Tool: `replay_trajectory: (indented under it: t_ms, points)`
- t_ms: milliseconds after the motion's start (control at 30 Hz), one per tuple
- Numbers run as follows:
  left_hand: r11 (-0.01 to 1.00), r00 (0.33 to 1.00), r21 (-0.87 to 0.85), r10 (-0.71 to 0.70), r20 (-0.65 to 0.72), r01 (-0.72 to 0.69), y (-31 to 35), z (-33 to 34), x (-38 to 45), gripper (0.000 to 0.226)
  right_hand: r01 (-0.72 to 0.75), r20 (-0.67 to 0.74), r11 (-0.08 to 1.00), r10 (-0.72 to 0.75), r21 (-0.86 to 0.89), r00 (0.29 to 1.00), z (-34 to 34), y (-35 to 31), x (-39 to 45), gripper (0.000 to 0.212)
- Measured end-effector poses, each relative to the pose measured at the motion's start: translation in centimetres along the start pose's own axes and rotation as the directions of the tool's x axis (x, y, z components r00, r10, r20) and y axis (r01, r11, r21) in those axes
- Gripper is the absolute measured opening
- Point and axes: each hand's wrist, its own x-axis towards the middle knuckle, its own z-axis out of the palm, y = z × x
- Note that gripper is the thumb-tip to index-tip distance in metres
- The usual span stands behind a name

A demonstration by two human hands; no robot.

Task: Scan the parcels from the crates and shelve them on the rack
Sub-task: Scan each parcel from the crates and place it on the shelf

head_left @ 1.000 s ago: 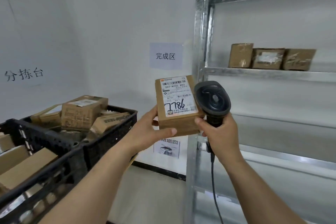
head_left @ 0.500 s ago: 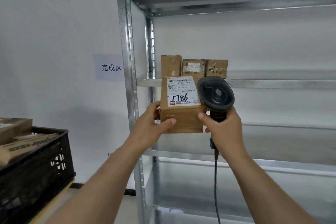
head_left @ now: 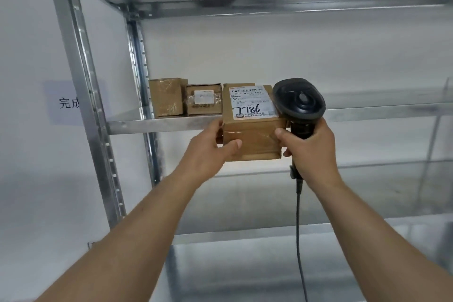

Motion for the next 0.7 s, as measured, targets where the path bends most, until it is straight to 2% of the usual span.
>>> replay_trajectory:
  t_ms: [233, 433, 567, 700]
  points:
    - [0.998, 0.996, -0.014, 0.063, 0.064, -0.062, 1.0, 4.1, 7.6, 0.031, -0.005, -0.054, 0.998, 0.001, -0.063, 0.999, -2.1, 1.6, 6.9, 0.030]
    - [0.993, 0.996, 0.071, 0.089, 0.012, -0.090, 3.1, 7.9, 13.0, 0.030, 0.015, -0.065, 0.998, -0.019, -0.060, 0.998, -4.1, 3.6, 13.4, 0.034]
    - [0.993, 0.999, 0.119, 0.024, -0.024, -0.021, 3.5, 10.3, 16.5, 0.033, -0.011, -0.039, 0.996, 0.007, -0.089, 0.999, -4.4, 5.3, 17.6, 0.045]
    - [0.987, 0.995, 0.157, -0.023, -0.098, 0.038, 3.0, 12.1, 19.1, 0.035, -0.034, 0.013, 0.993, 0.035, -0.116, 0.999, -4.0, 7.0, 20.9, 0.041]
